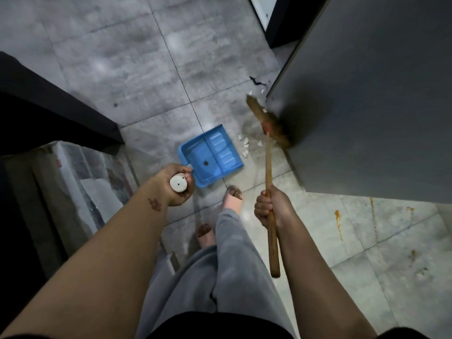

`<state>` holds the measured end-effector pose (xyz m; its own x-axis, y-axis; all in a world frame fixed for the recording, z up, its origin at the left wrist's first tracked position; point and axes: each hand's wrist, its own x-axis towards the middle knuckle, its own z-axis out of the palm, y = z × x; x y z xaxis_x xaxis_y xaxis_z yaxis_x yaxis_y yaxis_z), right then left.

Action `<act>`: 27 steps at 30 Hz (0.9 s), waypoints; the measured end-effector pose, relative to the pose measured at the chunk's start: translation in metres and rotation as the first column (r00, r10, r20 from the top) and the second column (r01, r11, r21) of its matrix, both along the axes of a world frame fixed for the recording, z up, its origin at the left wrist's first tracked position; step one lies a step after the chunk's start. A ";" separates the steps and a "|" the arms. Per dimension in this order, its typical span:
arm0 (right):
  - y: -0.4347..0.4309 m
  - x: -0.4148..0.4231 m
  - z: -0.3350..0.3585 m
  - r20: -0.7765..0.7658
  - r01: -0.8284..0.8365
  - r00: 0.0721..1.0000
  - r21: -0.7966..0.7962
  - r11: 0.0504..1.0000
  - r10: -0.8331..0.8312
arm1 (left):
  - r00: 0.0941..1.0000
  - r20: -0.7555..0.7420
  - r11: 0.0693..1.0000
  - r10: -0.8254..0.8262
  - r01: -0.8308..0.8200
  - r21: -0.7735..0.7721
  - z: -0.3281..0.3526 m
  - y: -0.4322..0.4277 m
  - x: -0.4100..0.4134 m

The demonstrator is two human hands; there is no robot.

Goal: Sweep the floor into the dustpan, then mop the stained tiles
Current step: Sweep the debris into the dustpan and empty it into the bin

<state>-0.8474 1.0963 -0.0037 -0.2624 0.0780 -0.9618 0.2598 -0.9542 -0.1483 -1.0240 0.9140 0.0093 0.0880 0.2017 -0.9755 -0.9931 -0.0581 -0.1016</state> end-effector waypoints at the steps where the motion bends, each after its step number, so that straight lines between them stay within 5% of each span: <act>1: 0.011 -0.007 -0.007 0.013 0.026 1.000 -0.010 1.000 -0.026 | 1.000 0.003 1.000 0.009 -0.009 -0.004 -0.001 0.002 -0.004; 10: 0.061 -0.067 -0.022 -0.101 0.186 0.970 -0.276 0.943 -0.221 | 0.999 0.010 0.998 0.040 -0.040 -0.054 0.005 0.030 -0.044; 20: 0.076 -0.093 0.012 -0.045 0.055 0.997 -0.088 0.995 -0.059 | 0.997 -0.014 0.997 0.073 -0.074 -0.035 0.008 0.058 -0.071; 27: 0.081 -0.154 -0.027 -0.050 0.138 0.986 -0.269 0.953 -0.157 | 0.998 -0.010 0.997 0.059 -0.060 -0.048 -0.006 0.070 -0.105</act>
